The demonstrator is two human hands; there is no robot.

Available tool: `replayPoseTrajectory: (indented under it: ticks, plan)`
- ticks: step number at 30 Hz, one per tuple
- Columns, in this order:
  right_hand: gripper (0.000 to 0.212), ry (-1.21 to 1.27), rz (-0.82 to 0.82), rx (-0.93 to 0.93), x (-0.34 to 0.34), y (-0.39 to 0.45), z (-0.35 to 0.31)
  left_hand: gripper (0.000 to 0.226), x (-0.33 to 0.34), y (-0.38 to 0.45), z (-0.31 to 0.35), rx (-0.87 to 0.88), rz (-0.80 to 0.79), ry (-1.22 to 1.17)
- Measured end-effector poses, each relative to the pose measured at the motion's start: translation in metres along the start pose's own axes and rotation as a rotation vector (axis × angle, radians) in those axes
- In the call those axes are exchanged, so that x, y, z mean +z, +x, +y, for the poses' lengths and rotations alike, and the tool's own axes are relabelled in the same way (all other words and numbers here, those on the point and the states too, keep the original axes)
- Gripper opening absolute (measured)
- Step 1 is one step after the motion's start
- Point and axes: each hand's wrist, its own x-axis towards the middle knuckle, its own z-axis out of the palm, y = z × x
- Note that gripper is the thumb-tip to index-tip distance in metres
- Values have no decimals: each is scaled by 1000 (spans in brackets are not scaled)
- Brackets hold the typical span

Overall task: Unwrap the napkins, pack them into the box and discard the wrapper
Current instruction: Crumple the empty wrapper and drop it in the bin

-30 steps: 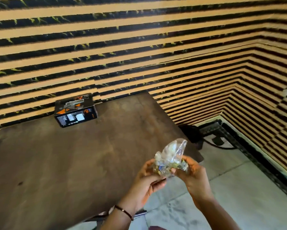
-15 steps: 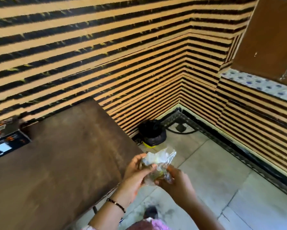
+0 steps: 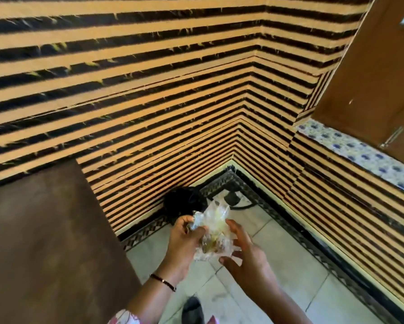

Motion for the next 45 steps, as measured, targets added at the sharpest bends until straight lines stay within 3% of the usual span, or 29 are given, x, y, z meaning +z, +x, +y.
replayPoseTrajectory:
  ticks: [3,11,17,20,26,29,32,36,41,43,45]
  plan:
    - [92,-129,-28,-89,-12,41,8,29,19,34,9,17,6,54]
    - [60,-282,-71,-204,-30,138,44,19,54,103,12,-29,112,-13]
    - [76,-446,-388,-287,-62,223,69,20,96,162,32,-57,230,-155]
    - [69,-567,-277,-483,-78,266,86,22,124,187,40,-69,247,-178]
    - [34,-498,-270,-690,-103,325,112,28,158,214,38,-124,305,-193]
    - [32,-469,-290,-818,-104,350,121,26,153,215,27,-148,428,-180]
    - [28,-406,-304,-840,-94,370,133,17,135,221,20,-49,605,-88]
    - [29,-388,-368,-769,-71,391,147,10,104,234,1,-19,669,38]
    - [30,-458,-481,-760,-39,423,159,20,67,261,-29,-104,746,161]
    - [50,-505,-567,-745,-20,435,168,22,50,276,-44,-145,748,273]
    - [54,-578,-630,-743,-1,446,175,12,37,291,-57,-202,701,377]
